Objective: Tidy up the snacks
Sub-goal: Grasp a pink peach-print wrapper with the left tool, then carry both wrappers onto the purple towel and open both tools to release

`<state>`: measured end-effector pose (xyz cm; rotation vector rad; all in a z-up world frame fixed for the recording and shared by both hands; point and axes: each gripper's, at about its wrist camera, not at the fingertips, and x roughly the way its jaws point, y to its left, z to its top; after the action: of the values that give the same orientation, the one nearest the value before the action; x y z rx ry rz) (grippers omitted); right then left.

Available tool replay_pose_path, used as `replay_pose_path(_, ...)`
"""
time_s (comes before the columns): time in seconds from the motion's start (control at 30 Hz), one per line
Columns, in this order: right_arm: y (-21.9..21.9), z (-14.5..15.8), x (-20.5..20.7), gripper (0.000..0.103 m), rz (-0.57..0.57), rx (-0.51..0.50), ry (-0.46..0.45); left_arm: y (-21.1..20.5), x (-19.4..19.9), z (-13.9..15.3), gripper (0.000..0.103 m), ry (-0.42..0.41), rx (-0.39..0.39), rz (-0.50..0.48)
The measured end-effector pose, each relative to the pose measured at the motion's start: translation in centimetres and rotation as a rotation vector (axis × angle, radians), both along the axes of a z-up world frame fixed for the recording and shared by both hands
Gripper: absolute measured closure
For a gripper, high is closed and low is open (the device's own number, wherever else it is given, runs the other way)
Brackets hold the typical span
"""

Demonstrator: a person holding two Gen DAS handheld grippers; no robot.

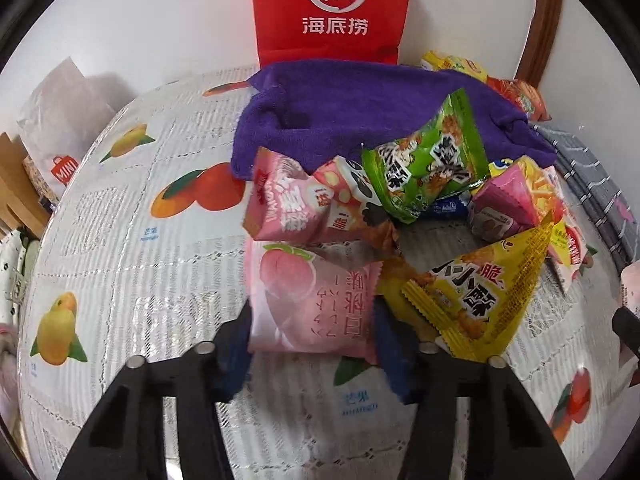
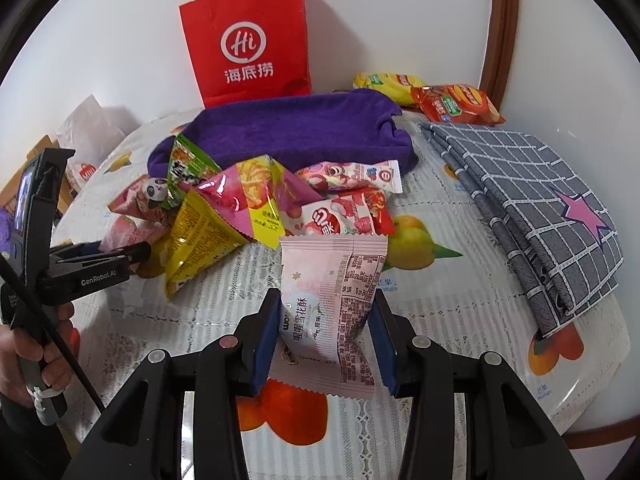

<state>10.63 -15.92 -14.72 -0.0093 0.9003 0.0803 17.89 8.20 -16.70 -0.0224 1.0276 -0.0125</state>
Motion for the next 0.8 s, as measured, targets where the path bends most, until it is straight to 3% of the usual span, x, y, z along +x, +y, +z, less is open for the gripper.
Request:
replay_pose_path(0.07,0.1,0.5,-0.3,0.060,0.000,0.000,-0.014,0.8,-0.3,0.3,0.061,0.006,-0.055,0.008)
replay_pose_path(0.17,0.3,1.3,-0.8,0.060,-0.002,-0.001,-0.029,1.6,-1.0,0.9,0.061,0.001,-0.096,0.021)
replay_pose_path(0.57,0.6,4.0,-0.5,0.060,-0.011,0.026,-0.066,2.8,-3.5,5.7,0.061,-0.083,-0.132,-0.002)
replay_pose_path(0.8,0.7,6.7,0.8,0.060,0.001,0.001,-0.120,2.5,-2.7,8.8,0.061,-0.127,-0.136,-0.011)
